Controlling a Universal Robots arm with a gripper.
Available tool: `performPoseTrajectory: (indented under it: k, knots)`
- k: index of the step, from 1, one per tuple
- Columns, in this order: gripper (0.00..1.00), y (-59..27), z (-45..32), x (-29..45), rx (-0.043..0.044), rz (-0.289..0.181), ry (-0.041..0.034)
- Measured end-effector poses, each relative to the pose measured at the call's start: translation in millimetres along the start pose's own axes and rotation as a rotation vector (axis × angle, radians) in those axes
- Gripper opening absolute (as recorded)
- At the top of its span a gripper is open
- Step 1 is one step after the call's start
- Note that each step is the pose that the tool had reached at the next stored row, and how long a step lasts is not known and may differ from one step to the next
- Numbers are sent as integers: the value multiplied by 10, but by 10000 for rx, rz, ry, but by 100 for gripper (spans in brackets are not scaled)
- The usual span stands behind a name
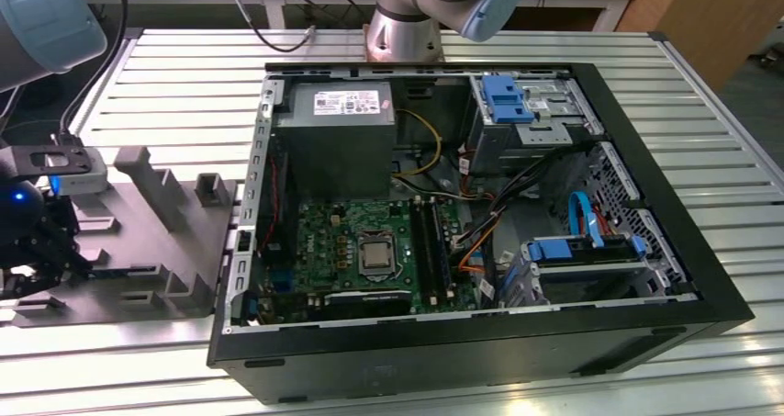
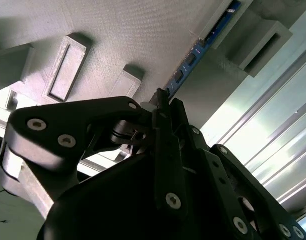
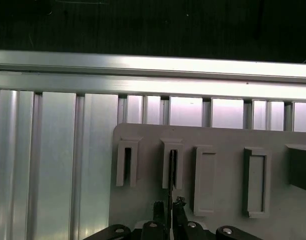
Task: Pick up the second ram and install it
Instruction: 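Pick up the second ram and move it above second insertion slot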
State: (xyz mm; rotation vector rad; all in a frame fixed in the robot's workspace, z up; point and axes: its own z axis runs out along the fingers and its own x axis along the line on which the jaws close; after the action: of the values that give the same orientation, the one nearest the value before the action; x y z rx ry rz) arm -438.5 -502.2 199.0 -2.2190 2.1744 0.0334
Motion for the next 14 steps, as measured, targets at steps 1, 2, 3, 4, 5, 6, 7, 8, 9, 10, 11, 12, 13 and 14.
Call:
performPoseTrajectory:
  k: [1, 2, 3, 4, 5, 6, 7, 8, 9, 10, 11, 12, 13, 14]
  knots:
    - [21, 0, 0, 0, 0, 0, 0]
    - [21, 0, 1, 0, 0, 0, 0]
    - [21, 0, 1, 0, 0, 0, 0]
    - [21, 0, 1, 0, 0, 0, 1]
    - [21, 0, 2, 0, 0, 0, 0]
    - [21, 0, 2, 0, 0, 0, 0]
    - [21, 0, 3, 0, 0, 0, -1]
    - [21, 0, 2, 0, 0, 1, 0]
    - [21, 0, 3, 0, 0, 0, 0]
    - [21, 0, 3, 0, 0, 1, -15]
    - [21, 0, 4, -2, 2, 1, -31]
    - [21, -1, 5, -2, 3, 0, -34]
    - [21, -1, 4, -3, 3, 0, -35]
    - [21, -1, 4, -3, 3, 0, -35]
